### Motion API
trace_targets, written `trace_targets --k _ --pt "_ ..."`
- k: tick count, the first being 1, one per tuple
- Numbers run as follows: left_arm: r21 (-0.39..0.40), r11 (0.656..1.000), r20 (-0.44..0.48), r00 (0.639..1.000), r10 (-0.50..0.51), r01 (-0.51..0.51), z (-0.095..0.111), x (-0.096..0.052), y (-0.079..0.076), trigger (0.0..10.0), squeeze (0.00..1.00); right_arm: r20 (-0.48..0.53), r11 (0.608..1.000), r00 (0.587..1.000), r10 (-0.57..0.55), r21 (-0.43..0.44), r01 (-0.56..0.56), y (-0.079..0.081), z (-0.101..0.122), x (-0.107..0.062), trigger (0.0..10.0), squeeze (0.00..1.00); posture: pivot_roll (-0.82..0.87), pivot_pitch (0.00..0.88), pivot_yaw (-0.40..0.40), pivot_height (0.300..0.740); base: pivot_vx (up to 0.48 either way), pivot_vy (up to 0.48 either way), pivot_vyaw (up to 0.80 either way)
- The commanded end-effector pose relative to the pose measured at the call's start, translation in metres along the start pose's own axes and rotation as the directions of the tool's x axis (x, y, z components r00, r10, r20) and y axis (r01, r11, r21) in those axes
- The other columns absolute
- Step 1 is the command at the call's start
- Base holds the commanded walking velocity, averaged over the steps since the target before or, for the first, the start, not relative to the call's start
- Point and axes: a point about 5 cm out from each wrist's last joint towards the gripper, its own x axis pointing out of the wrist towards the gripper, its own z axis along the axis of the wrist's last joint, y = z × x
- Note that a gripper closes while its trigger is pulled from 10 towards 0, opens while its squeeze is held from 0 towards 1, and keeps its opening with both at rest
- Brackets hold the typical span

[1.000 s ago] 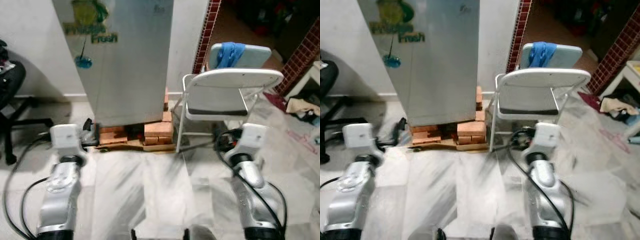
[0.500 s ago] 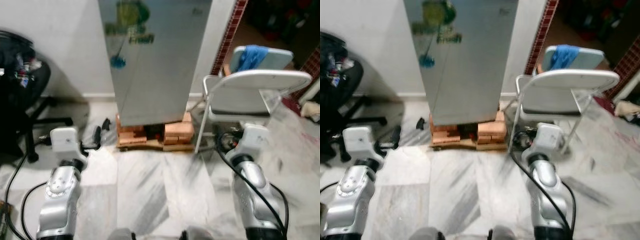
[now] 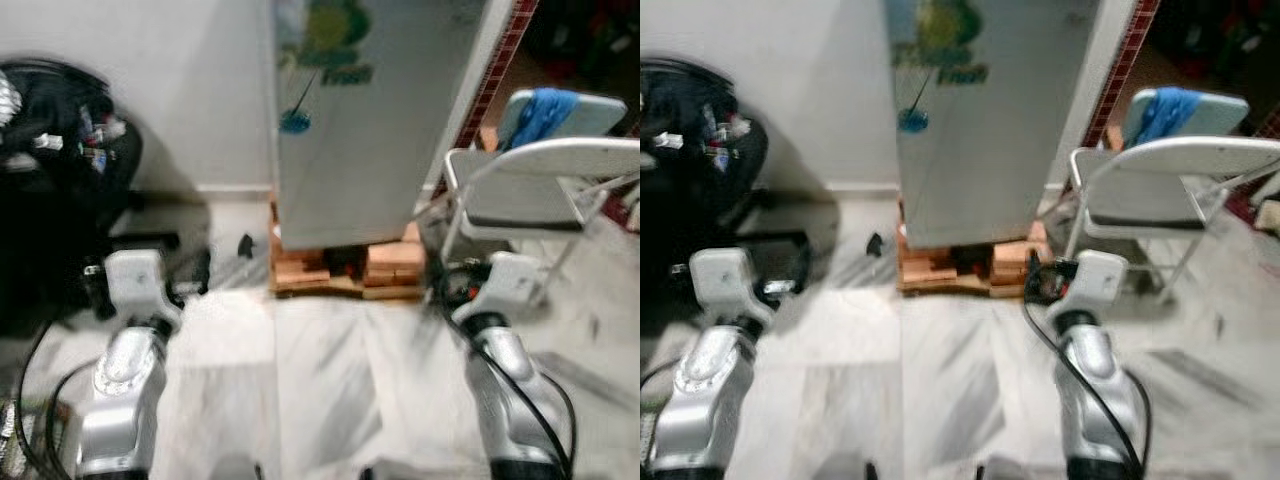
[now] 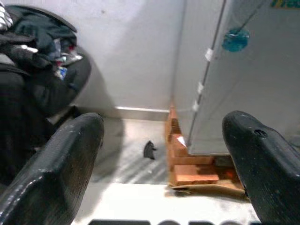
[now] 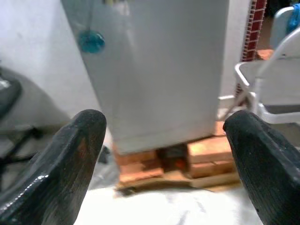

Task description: Restocking fridge

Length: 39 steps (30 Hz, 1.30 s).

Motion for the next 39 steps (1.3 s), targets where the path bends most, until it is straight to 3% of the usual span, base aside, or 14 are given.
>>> trace_targets --k 1,26,39 --pt "-0.011 0.999 0.017 0.999 -0.043 0.043 0.0031 0.0029 -0.0114 10.0 0.0 -0.005 0.999 0.999 -0.041 -0.021 0.041 -0.0131 0.0012 -0.0037 10.0 0.0 -0.02 0.053 -0.003 0.74 0.262 0.401 -0.8" --pt "0.012 0.998 0.032 0.998 -0.055 0.055 0.0021 0.004 -0.0141 10.0 0.0 0.01 0.999 0.999 -0.043 -0.008 0.044 -0.0126 0.001 -0.0008 10.0 0.0 -0.01 0.049 -0.009 0.74 0.239 0.407 -0.78" --pt "0.036 0.999 -0.012 0.999 -0.04 0.04 -0.0058 -0.0026 -0.0073 10.0 0.0 0.006 0.996 0.996 -0.091 0.004 0.091 -0.0184 -0.002 -0.0008 10.0 0.0 0.0 0.045 -0.009 0.74 0.0 0.479 0.0"
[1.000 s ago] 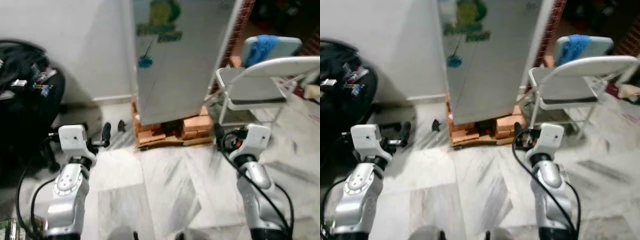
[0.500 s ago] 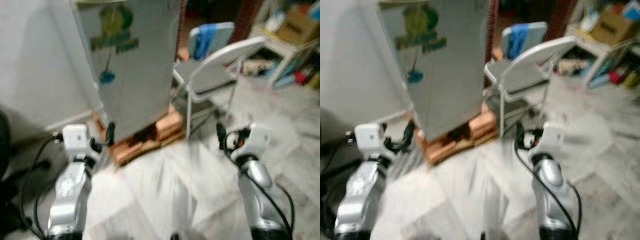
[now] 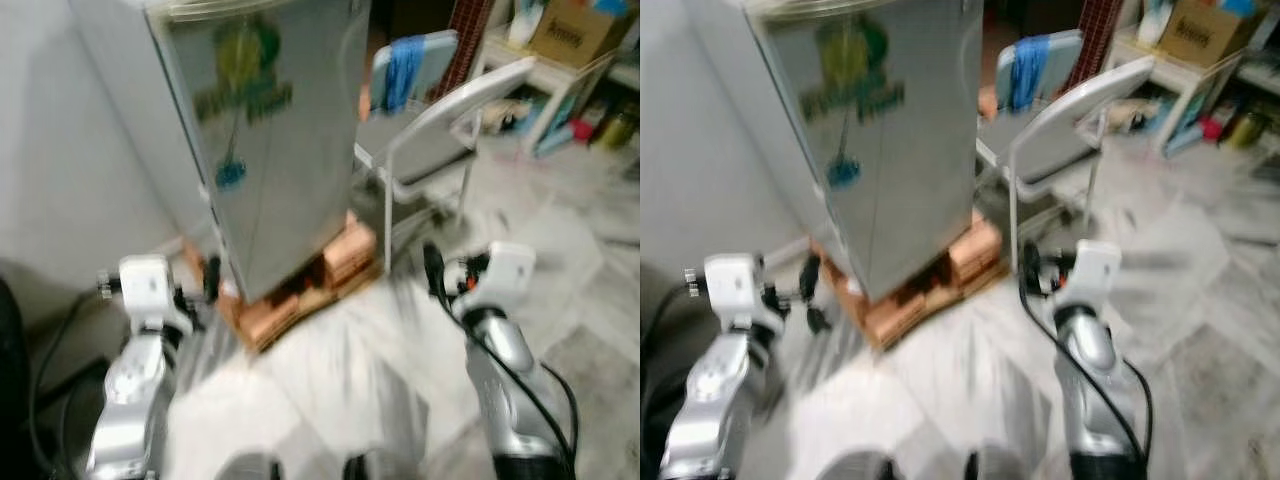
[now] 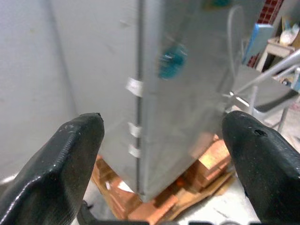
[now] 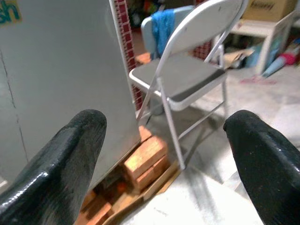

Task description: Restocking fridge

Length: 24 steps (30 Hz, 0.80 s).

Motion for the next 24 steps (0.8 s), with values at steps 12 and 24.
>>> trace_targets --k 12,24 --pt "0.041 0.999 0.018 0.999 -0.027 0.026 0.0033 -0.0052 0.0059 10.0 0.0 0.002 1.0 1.0 0.001 0.023 -0.001 0.0057 -0.0013 0.0021 10.0 0.0 0.0 0.047 -0.007 0.74 0.0 0.48 -0.2" --pt "0.06 0.997 0.018 0.999 -0.042 0.041 0.0028 -0.0048 0.0023 10.0 0.0 0.002 1.0 1.0 0.011 0.022 -0.011 0.0066 -0.0013 0.0039 10.0 0.0 0.0 0.049 -0.013 0.74 0.0 0.48 -0.79"
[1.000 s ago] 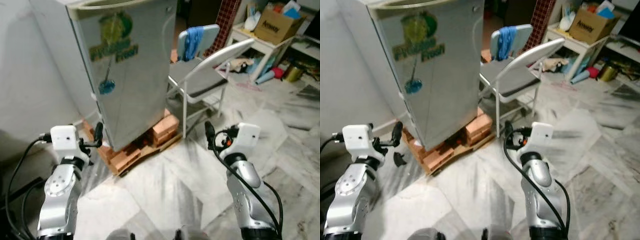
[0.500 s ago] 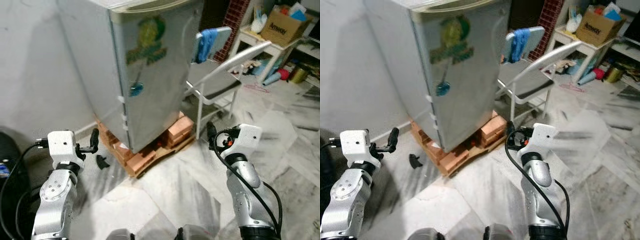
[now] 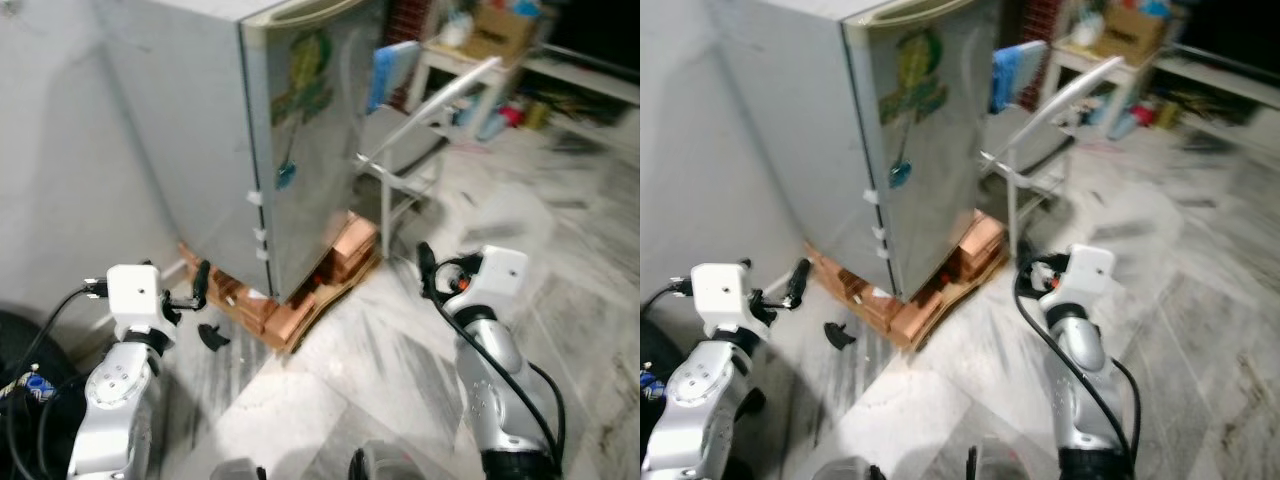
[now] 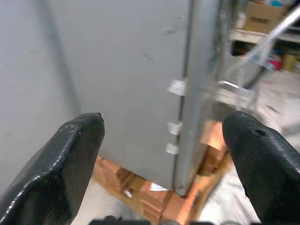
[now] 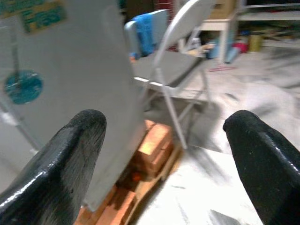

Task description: Restocking fridge

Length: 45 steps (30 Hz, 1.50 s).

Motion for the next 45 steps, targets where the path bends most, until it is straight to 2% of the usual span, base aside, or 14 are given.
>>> trace_targets --k 1,8,18,28,33,45 --pt "0.004 0.999 0.018 0.999 -0.034 0.034 0.003 0.003 -0.01 10.0 0.0 -0.001 1.0 1.0 -0.025 -0.005 0.025 -0.008 0.0 -0.001 10.0 0.0 0.0 0.049 -0.013 0.74 0.0 0.48 -0.8" --pt "0.022 0.997 0.034 0.997 -0.069 0.068 0.006 0.004 -0.014 10.0 0.0 0.007 1.0 1.0 -0.016 -0.011 0.016 -0.006 0.002 0.003 10.0 0.0 0.01 0.048 -0.018 0.74 0.074 0.427 -0.8" --pt "0.038 0.995 0.032 0.995 -0.099 0.097 0.005 0.005 -0.019 10.0 0.0 0.012 1.0 1.0 -0.011 -0.017 0.011 -0.006 0.002 0.007 10.0 0.0 0.01 0.046 -0.018 0.74 0.134 0.0 -0.8" --pt "0.018 0.994 0.038 0.994 -0.107 0.107 0.005 0.004 -0.02 10.0 0.0 0.011 1.0 1.0 -0.009 -0.026 0.009 -0.005 0.001 0.007 10.0 0.0 0.01 0.048 -0.016 0.74 0.342 0.0 -0.8" --pt "0.005 0.996 0.035 0.995 -0.095 0.094 0.004 0.004 -0.019 10.0 0.0 0.009 0.999 1.0 -0.012 -0.032 0.012 -0.006 -0.001 0.007 10.0 0.0 0.01 0.049 -0.018 0.74 0.412 0.0 0.0" --pt "-0.015 0.996 0.031 0.996 -0.087 0.088 0.004 0.005 -0.018 10.0 0.0 0.005 0.999 1.0 -0.014 -0.041 0.014 -0.006 -0.002 0.008 10.0 0.0 0.01 0.05 -0.02 0.74 0.39 0.278 0.0"
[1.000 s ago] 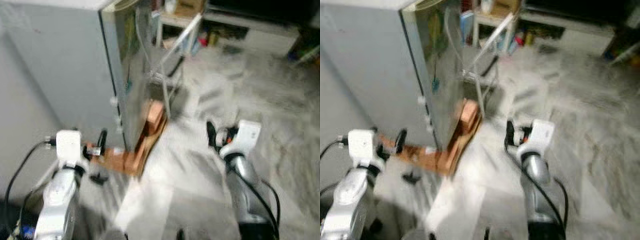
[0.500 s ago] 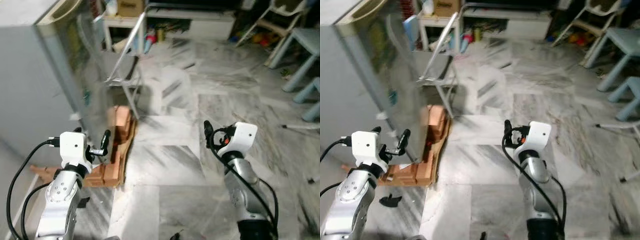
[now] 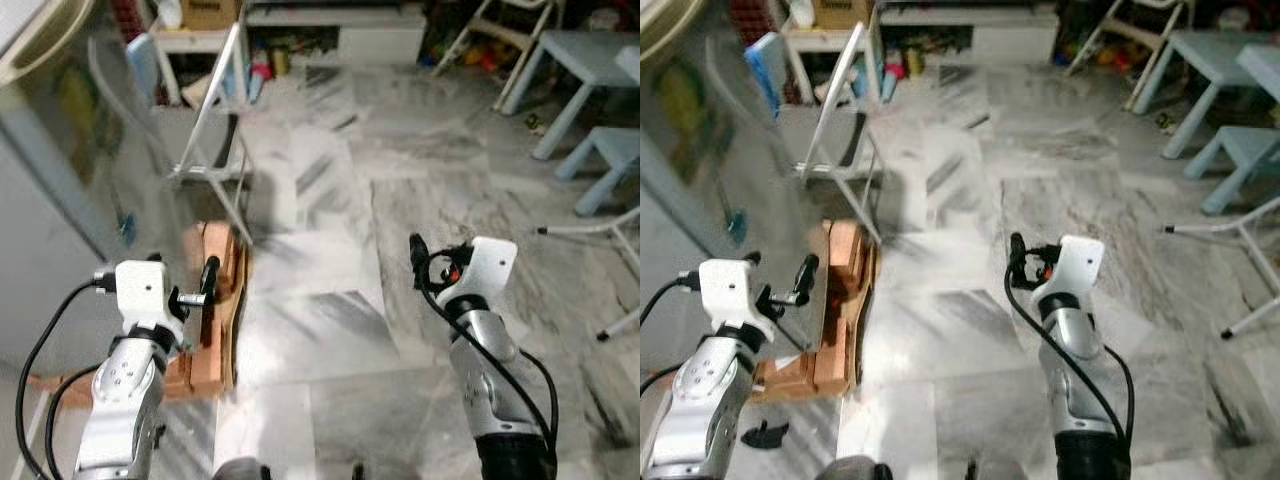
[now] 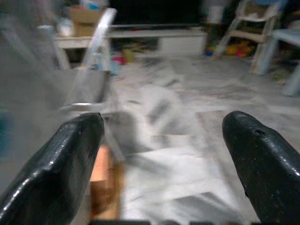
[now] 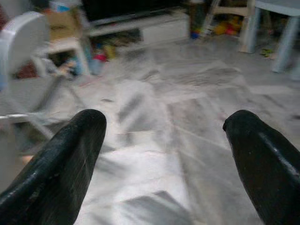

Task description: Restocking fridge

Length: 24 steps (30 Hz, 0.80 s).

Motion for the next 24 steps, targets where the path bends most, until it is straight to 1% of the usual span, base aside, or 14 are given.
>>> trace_targets --k 1,3,9,19,22,23,24 --pt "0.02 1.0 -0.002 1.0 0.023 -0.023 0.001 -0.003 0.01 10.0 0.0 0.017 1.0 1.0 0.018 0.007 -0.018 0.007 0.003 0.002 10.0 0.0 0.01 0.05 -0.02 0.74 0.379 0.296 0.0" --pt "0.024 0.999 -0.002 1.0 0.028 -0.028 0.001 -0.003 0.01 10.0 0.0 0.016 1.0 1.0 0.017 0.004 -0.017 0.007 0.003 0.002 10.0 0.0 0.01 0.049 -0.02 0.74 0.343 0.304 0.0" --pt "0.022 0.998 -0.006 0.998 0.057 -0.056 0.0 -0.005 0.015 10.0 0.0 0.015 1.0 1.0 0.016 0.003 -0.016 0.007 0.003 0.002 10.0 0.0 0.01 0.052 -0.02 0.74 0.0 0.0 0.0" --pt "0.035 0.995 -0.047 0.995 0.092 -0.091 -0.009 -0.018 0.026 10.0 0.0 0.012 1.0 1.0 0.016 0.002 -0.016 0.006 0.002 0.002 10.0 0.0 0.01 0.053 -0.021 0.74 0.0 0.0 0.0" --pt "0.037 0.991 -0.075 0.988 0.135 -0.132 -0.018 -0.023 0.033 10.0 0.0 0.009 1.0 1.0 0.016 0.002 -0.016 0.006 0.002 0.001 10.0 0.0 0.02 0.058 -0.023 0.74 0.0 0.0 0.0" --pt "0.042 0.985 -0.083 0.982 0.17 -0.167 -0.021 -0.023 0.039 10.0 0.0 0.006 1.0 1.0 0.024 0.006 -0.024 0.006 0.002 0.001 10.0 0.0 0.01 0.062 -0.025 0.74 0.0 0.0 0.0" --pt "0.042 0.985 -0.083 0.982 0.17 -0.167 -0.021 -0.023 0.039 10.0 0.0 0.006 1.0 1.0 0.024 0.006 -0.024 0.006 0.002 0.001 10.0 0.0 0.01 0.062 -0.025 0.74 0.0 0.0 0.0"
